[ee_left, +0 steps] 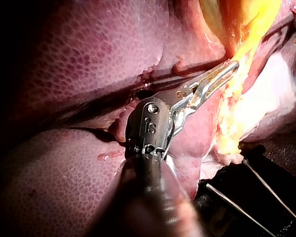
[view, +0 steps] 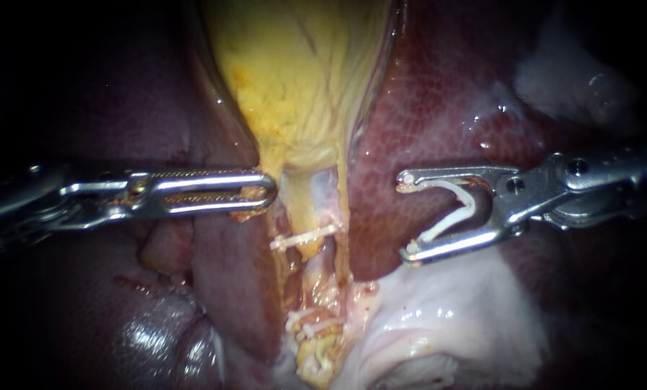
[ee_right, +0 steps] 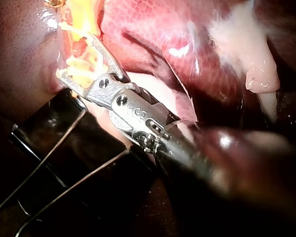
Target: Clipping first clip right tube
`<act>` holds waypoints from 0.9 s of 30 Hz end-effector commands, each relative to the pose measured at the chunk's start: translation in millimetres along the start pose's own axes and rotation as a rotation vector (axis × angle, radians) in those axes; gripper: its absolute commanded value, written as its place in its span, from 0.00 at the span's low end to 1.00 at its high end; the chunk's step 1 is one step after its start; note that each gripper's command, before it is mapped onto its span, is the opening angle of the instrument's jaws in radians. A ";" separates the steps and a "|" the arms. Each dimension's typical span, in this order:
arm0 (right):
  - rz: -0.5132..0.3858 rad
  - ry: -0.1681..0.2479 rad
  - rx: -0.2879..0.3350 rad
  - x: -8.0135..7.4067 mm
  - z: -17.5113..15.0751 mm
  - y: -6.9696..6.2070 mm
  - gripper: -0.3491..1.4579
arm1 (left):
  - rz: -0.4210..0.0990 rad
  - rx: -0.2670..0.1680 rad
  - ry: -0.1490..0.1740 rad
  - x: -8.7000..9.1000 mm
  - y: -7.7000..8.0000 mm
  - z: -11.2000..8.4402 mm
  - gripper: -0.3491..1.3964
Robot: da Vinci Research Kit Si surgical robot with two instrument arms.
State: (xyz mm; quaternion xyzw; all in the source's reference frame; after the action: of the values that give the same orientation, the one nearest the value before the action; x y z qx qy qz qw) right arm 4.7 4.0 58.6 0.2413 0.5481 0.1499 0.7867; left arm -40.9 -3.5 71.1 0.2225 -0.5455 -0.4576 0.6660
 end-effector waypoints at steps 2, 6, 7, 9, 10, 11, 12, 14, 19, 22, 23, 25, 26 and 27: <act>0.000 0.000 0.001 0.0 0.0 0.0 0.52 | 0.000 0.001 0.000 0.0 0.0 0.0 0.00; 0.000 0.000 0.000 0.1 0.1 0.0 0.52 | -0.004 0.006 0.003 -0.7 -0.3 -0.9 0.00; 0.000 0.000 0.000 0.1 0.2 0.0 0.52 | -0.007 0.010 0.006 -1.3 -0.4 -1.5 0.00; 0.000 0.000 0.003 0.0 0.2 0.0 0.52 | -0.013 0.008 0.006 -2.4 -0.6 -2.7 0.00; -0.001 0.000 0.002 0.0 0.3 0.0 0.52 | -0.018 0.004 -0.004 -3.2 -0.7 -3.7 0.00; -0.001 0.001 0.005 -0.1 0.4 0.0 0.52 | -0.022 0.004 -0.009 -3.8 -0.7 -4.4 0.00; -0.001 0.001 0.004 -0.1 0.5 -0.1 0.52 | -0.032 0.002 -0.019 -4.3 -0.8 -5.0 0.00; -0.002 0.001 0.009 -0.2 0.8 -0.1 0.52 | -0.033 -0.003 -0.031 -5.3 -0.9 -6.3 0.00; -0.007 0.001 0.020 -0.8 1.6 -0.2 0.52 | -0.033 -0.010 -0.050 -6.1 -1.0 -8.6 0.00; -0.020 0.002 0.036 -1.6 2.7 -0.2 0.52 | -0.035 -0.013 -0.054 -6.3 -0.9 -9.1 0.00; -0.019 0.002 0.043 -2.2 3.3 -0.2 0.52 | -0.035 -0.013 -0.054 -6.3 -0.8 -9.2 0.00; -0.002 0.000 0.055 -3.2 4.2 -0.1 0.52 | -0.035 -0.013 -0.054 -6.3 -0.8 -9.2 0.00; 0.005 -0.006 0.063 -3.8 4.7 0.0 0.52 | -0.034 -0.013 -0.054 -6.3 -0.8 -9.2 0.00; 0.017 -0.015 0.070 -4.7 5.4 0.1 0.52 | -0.034 -0.013 -0.054 -6.3 -0.8 -9.2 0.00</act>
State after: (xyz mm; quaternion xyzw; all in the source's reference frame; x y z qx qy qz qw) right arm 8.3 0.2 64.6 0.2780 0.5412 0.1372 0.7817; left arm -32.6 -0.4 64.3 0.2151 -0.5566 -0.4782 0.6444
